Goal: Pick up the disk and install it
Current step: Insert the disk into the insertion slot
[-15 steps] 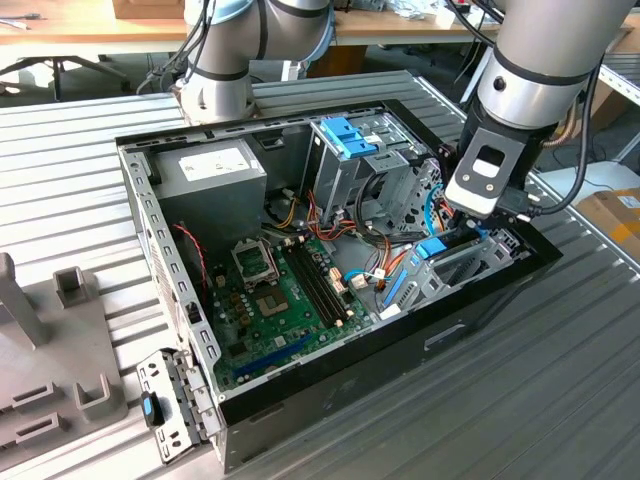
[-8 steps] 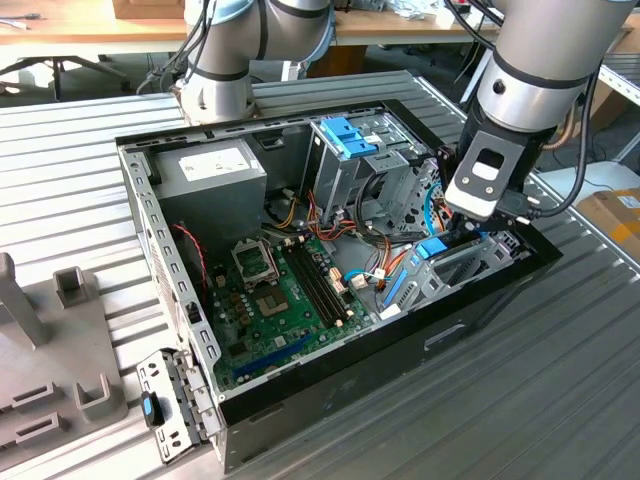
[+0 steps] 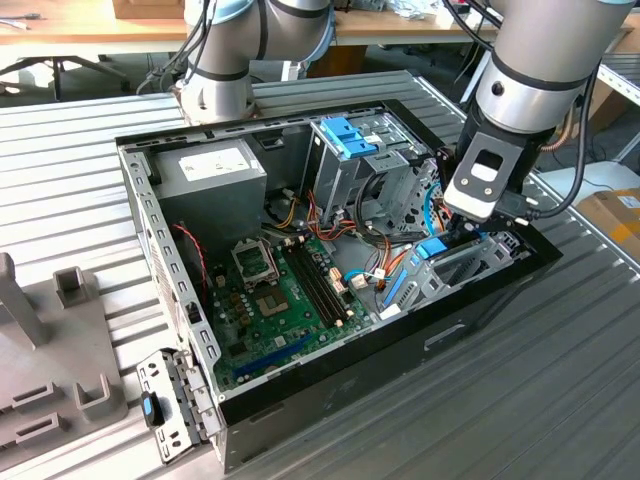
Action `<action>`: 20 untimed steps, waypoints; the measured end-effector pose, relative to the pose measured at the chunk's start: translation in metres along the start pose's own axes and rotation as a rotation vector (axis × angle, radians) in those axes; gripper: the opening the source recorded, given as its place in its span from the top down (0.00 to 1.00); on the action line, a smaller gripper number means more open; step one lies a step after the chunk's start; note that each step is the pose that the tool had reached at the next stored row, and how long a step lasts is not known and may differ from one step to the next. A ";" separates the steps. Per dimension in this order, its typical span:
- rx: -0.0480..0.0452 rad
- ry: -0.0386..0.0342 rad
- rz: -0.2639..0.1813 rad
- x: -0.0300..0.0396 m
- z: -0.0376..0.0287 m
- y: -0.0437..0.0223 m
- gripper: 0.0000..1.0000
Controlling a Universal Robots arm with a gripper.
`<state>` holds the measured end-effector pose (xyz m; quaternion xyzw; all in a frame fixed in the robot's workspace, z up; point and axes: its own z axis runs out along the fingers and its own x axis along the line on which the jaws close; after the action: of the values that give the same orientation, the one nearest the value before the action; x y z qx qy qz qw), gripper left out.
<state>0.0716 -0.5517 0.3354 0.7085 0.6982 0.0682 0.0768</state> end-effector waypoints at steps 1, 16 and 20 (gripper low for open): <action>0.0000 0.0003 0.000 0.0001 0.0001 0.0000 0.84; 0.0013 -0.0132 -0.004 0.0018 -0.0252 0.0077 0.58; 0.0018 -0.0105 -0.020 0.0019 -0.0251 0.0089 0.58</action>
<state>0.0752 -0.5496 0.3618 0.7020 0.7048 0.0631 0.0805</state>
